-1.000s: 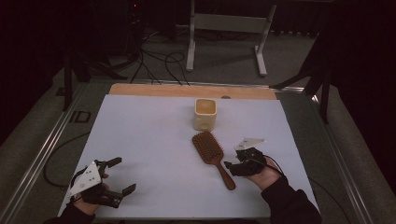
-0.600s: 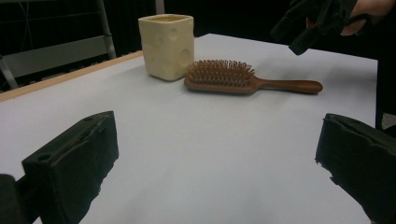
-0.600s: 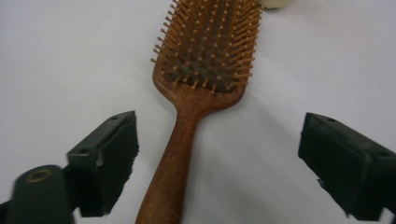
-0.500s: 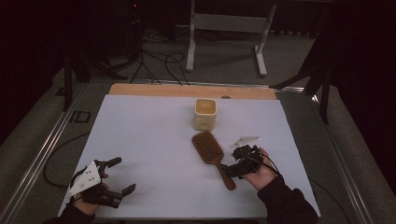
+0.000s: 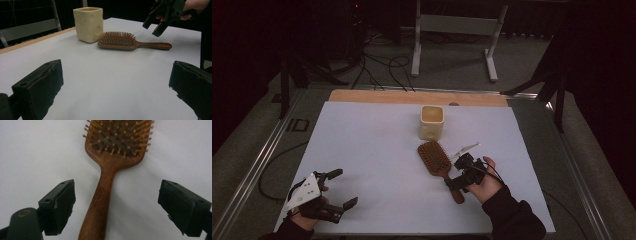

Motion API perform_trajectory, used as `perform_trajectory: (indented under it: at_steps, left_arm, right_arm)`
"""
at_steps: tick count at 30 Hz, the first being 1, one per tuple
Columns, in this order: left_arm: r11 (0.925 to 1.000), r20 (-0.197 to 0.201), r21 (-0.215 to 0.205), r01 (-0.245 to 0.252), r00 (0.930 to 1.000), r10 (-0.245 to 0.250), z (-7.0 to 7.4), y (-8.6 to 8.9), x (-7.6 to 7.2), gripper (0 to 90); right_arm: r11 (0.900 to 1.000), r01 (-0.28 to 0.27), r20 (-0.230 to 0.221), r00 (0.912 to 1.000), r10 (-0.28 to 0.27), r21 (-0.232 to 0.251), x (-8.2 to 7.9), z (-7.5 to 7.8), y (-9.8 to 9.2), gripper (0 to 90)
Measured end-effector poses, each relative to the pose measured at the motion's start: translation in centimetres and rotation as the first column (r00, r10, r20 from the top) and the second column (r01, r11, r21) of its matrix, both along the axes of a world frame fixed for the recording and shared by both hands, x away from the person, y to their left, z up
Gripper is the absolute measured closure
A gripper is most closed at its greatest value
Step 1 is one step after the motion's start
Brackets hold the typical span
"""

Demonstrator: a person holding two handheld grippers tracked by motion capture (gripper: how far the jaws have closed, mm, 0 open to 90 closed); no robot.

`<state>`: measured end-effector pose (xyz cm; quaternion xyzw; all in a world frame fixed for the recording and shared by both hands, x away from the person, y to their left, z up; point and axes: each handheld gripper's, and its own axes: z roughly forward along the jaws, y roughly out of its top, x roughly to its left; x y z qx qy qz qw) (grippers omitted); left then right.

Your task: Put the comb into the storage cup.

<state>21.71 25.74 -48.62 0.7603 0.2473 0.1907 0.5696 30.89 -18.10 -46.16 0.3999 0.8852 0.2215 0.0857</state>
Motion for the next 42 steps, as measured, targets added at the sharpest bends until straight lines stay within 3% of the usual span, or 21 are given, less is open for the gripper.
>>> perform_trajectory:
  at_steps: [14,18,23,30,42]
  left_arm:
    - [1.0000,-0.002,-0.003,0.001,1.0000,-0.001,0.0,0.0,0.0,0.0]
    - [1.0000,-0.002,-0.003,0.002,1.0000,-0.002,0.0,0.0,0.0,0.0]
    - [1.0000,-0.004,-0.004,0.001,1.0000,-0.001,0.0,0.0,0.0,0.0]
    - [1.0000,-0.002,-0.005,0.001,1.0000,-0.001,0.0,0.0,0.0,0.0]
    - [1.0000,-0.005,-0.007,0.002,1.0000,-0.002,0.0,0.0,0.0,0.0]
  right_arm:
    - [0.992,0.062,-0.059,0.9959,-0.068,-0.110,0.8,-1.6,1.6,8.9]
    - [0.991,0.075,-0.107,0.9904,-0.087,-0.115,1.0,-1.9,1.8,9.5]
    - [0.989,0.089,-0.161,0.9812,-0.107,-0.116,1.2,-2.1,2.2,15.3]
    - [0.987,0.094,-0.168,0.9789,-0.116,-0.133,1.6,-2.2,2.8,23.0]
    - [0.978,0.085,-0.189,0.9744,-0.121,-0.191,2.3,-2.5,3.5,44.5]
